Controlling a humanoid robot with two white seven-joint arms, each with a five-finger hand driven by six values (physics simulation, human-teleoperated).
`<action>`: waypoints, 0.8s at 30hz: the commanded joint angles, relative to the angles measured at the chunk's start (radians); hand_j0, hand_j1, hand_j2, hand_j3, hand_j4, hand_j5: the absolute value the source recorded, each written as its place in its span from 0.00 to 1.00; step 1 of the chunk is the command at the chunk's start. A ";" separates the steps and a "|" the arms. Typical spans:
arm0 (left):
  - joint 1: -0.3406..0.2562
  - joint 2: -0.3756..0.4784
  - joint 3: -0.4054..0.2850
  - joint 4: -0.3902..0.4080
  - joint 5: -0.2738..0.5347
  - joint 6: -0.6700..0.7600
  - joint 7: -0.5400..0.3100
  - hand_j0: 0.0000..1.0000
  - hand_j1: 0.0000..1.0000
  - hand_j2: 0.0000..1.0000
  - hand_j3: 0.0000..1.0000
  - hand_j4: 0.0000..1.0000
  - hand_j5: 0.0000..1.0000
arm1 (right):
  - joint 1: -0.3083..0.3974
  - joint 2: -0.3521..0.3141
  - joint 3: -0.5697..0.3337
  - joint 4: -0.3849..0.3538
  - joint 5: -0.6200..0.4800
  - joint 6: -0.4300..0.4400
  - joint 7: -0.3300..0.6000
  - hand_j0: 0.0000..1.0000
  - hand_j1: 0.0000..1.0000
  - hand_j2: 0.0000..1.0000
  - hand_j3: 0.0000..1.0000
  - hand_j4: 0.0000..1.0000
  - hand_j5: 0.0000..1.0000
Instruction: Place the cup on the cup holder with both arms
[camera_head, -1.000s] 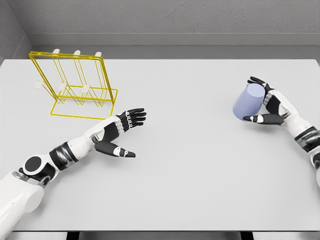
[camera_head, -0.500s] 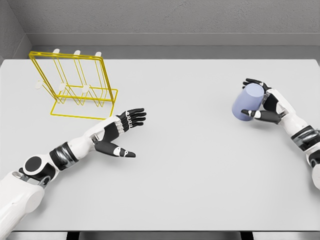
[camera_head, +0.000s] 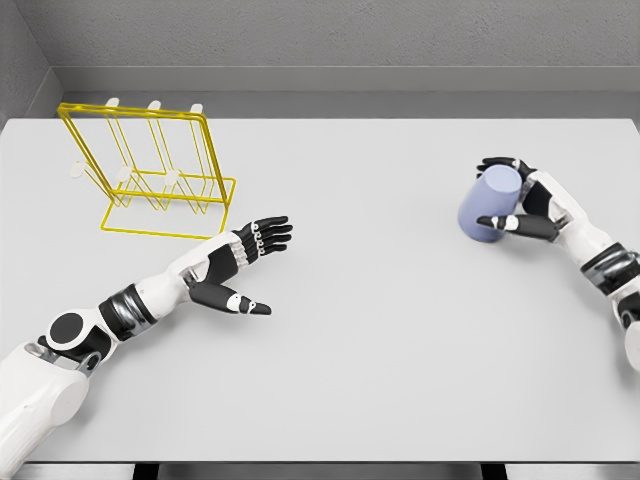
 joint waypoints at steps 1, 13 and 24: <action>0.000 -0.001 0.000 -0.001 0.005 0.001 0.000 1.00 1.00 1.00 1.00 1.00 1.00 | 0.000 -0.004 -0.001 -0.030 -0.004 0.000 0.000 0.70 0.70 0.70 0.70 0.70 0.70; 0.000 -0.002 0.002 0.013 0.005 0.001 0.000 1.00 1.00 1.00 1.00 1.00 1.00 | 0.003 -0.038 0.011 -0.212 -0.002 0.000 0.000 0.70 0.70 0.70 0.70 0.70 0.70; -0.011 -0.013 0.011 0.044 0.002 -0.001 0.000 1.00 1.00 1.00 1.00 1.00 1.00 | 0.014 -0.022 0.107 -0.336 -0.001 0.000 0.000 0.70 0.70 0.70 0.70 0.70 0.70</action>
